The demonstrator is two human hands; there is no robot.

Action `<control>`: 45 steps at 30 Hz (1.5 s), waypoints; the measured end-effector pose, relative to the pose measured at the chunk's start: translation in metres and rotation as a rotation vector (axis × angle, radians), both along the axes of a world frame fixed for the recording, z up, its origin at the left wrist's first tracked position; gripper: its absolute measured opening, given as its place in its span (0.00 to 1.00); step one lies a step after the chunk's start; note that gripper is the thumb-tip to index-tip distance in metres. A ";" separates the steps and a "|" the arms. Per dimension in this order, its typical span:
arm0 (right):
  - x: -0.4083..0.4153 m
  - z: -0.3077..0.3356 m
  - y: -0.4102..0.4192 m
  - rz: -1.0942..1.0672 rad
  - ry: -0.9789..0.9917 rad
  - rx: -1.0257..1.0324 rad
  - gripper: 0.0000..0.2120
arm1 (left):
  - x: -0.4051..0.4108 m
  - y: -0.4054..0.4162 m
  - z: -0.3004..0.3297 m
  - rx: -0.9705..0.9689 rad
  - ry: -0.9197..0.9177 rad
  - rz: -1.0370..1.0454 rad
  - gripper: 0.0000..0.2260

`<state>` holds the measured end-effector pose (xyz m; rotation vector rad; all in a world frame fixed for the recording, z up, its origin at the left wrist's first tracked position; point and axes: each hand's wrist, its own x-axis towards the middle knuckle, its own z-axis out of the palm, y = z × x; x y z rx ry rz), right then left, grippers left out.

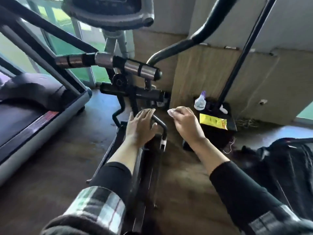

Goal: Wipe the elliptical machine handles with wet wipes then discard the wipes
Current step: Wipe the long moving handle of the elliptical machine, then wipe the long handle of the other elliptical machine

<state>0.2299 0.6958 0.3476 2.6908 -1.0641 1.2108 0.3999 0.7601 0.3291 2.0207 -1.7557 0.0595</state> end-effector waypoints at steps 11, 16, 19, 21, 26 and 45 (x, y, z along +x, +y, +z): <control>-0.139 -0.109 -0.001 -0.256 -0.066 0.337 0.06 | -0.143 -0.029 -0.083 0.319 0.035 -0.177 0.22; -0.203 -0.139 -0.016 -0.272 -0.033 0.483 0.06 | -0.212 -0.057 -0.119 0.480 0.121 -0.166 0.22; -0.237 -0.155 -0.038 -0.283 0.000 0.572 0.08 | -0.245 -0.075 -0.141 0.554 0.118 -0.180 0.22; -0.256 -0.165 -0.051 -0.281 0.018 0.607 0.09 | -0.263 -0.087 -0.152 0.608 0.132 -0.167 0.22; -0.282 -0.186 -0.081 -0.316 0.007 0.683 0.07 | -0.289 -0.111 -0.172 0.701 0.166 -0.127 0.22; -0.197 -0.205 -0.326 -0.402 -0.135 1.236 0.13 | -0.206 -0.368 -0.165 0.749 0.155 -0.054 0.24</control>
